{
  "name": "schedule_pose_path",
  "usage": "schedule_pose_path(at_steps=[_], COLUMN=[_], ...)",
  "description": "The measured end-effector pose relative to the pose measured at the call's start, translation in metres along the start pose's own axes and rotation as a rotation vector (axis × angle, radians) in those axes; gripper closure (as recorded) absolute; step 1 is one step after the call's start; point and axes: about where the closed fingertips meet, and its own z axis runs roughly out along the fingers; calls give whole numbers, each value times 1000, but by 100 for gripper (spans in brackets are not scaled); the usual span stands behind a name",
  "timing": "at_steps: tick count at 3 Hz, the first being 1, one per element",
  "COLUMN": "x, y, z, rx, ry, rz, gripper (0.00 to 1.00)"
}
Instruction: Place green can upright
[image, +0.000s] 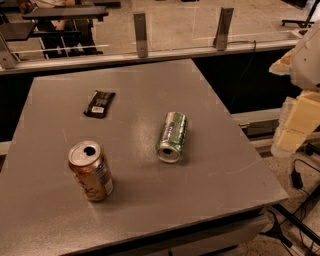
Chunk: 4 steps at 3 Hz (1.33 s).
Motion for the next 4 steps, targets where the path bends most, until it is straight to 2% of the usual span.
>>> schedule_pose_path(at_steps=[1, 3, 4], x=[0, -44, -78], y=[0, -18, -26], z=[0, 31, 50], rx=[0, -53, -83], ry=[0, -128, -224], rz=[0, -205, -355], gripper=[0, 0, 0])
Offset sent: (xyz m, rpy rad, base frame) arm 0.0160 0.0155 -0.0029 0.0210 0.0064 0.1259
